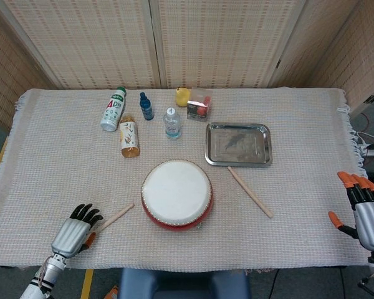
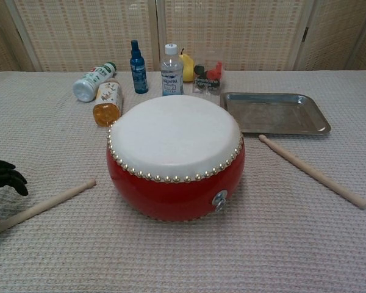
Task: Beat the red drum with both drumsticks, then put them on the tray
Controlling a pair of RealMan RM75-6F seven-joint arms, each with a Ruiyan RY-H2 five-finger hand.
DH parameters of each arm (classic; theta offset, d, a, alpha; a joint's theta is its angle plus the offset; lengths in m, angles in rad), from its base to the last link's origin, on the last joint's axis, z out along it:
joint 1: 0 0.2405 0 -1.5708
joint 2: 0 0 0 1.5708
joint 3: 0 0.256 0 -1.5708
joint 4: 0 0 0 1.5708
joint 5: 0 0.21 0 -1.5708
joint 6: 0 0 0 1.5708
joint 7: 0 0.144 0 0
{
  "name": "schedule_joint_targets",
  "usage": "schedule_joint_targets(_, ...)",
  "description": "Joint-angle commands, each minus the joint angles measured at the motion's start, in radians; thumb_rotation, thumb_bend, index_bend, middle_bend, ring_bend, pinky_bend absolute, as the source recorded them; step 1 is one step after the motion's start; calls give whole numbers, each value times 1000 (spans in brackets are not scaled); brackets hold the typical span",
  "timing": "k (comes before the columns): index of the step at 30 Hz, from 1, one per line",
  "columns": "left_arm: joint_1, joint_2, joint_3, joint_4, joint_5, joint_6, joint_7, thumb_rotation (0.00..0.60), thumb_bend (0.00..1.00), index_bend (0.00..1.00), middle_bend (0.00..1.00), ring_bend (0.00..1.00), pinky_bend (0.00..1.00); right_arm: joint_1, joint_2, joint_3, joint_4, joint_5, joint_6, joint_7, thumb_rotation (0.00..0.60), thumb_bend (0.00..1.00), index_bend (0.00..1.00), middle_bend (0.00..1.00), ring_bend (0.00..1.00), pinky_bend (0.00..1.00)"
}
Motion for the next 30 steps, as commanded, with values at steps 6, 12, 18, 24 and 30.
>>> schedule_joint_targets(6, 13, -34, 1, 6, -63, -45, 76, 600, 444, 185, 124, 49, 101, 0, 3, -1, 4, 9, -10, 10, 600, 193, 48, 107, 22, 134)
schedule_joint_targets(12, 22, -48, -10, 9, -100, -50, 97, 600, 421, 128, 102, 36, 102, 0, 6, -4, -3, 10, -15, 9, 600, 192, 48, 107, 22, 134)
schedule_joint_targets(18, 23, -57, -23, 32, -101, -39, 88, 600, 422, 398, 148, 48, 112, -3, 8, -4, -5, 6, -8, 11, 600, 192, 48, 107, 22, 134)
schedule_joint_targets(24, 25, -66, -32, 81, -77, -13, 52, 600, 425, 616, 272, 109, 134, -4, 10, -4, -10, 2, -6, 14, 600, 192, 48, 107, 22, 134)
schedule_joint_targets(30, 27, -56, -40, 137, -64, 2, -2, 600, 426, 620, 283, 112, 134, -4, 15, -5, -17, -1, -4, 13, 600, 192, 48, 107, 22, 134)
